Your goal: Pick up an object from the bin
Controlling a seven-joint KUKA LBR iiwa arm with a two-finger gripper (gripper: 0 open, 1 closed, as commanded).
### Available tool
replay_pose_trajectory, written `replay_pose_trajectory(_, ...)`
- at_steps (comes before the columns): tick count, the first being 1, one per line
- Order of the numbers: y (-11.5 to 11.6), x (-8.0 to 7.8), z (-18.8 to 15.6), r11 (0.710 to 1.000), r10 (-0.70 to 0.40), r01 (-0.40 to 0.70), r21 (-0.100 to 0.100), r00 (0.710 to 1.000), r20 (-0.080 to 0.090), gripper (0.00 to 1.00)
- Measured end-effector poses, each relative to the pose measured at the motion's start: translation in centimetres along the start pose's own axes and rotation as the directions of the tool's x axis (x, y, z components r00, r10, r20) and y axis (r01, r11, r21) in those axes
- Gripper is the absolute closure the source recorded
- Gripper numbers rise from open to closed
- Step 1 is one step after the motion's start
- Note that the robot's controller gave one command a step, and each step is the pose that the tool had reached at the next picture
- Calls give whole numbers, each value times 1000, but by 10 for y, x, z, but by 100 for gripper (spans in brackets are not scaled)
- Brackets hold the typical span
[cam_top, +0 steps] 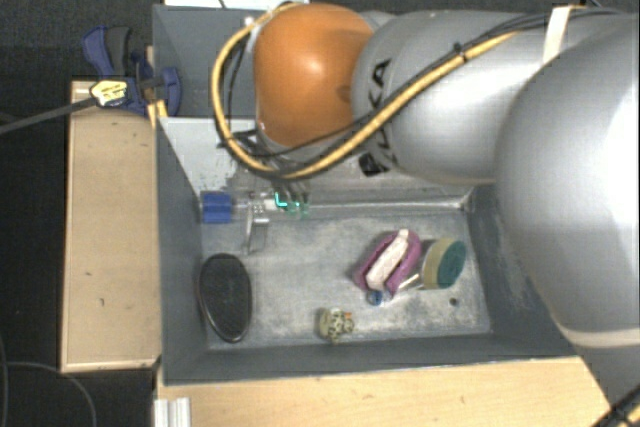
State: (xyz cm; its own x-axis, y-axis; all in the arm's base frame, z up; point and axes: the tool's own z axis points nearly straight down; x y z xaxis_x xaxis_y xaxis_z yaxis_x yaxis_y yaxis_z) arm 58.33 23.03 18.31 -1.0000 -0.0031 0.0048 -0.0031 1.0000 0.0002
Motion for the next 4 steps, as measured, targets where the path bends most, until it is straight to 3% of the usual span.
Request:
replay_pose_trajectory(1, 11, 66, 114, 999, -46, 46, 0, 999, -2, 0)
replay_pose_trajectory(2, 11, 59, 108, 999, -36, 36, -5, 999, 17, 100)
replay_pose_trajectory(3, 24, 65, 29, 991, -136, 136, -2, 991, 13, 100)
replay_pose_trajectory(4, 3, 84, 42, 785, -620, 620, 3, 785, 4, 100)
